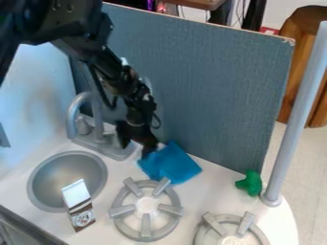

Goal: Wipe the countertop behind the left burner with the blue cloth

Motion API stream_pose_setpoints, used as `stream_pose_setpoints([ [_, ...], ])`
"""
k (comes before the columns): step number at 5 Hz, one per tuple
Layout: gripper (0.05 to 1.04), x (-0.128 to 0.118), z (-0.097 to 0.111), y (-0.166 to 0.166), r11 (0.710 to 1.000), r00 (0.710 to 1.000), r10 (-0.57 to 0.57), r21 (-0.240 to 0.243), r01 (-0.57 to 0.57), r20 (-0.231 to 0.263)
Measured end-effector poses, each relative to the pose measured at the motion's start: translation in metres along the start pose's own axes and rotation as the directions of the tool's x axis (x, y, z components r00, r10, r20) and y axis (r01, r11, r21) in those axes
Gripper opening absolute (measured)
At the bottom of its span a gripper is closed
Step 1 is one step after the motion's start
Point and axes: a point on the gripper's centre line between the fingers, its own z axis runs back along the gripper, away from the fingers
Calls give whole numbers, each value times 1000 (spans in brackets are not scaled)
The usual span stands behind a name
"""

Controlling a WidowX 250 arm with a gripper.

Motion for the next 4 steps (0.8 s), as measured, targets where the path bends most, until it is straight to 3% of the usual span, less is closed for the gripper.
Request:
stream_pose_setpoints([
  [2,1009,14,1,-18,1000,1000,-6,-4,6,5],
  [4,1009,16,-18,-32,999,999,-37,13,38,-22],
])
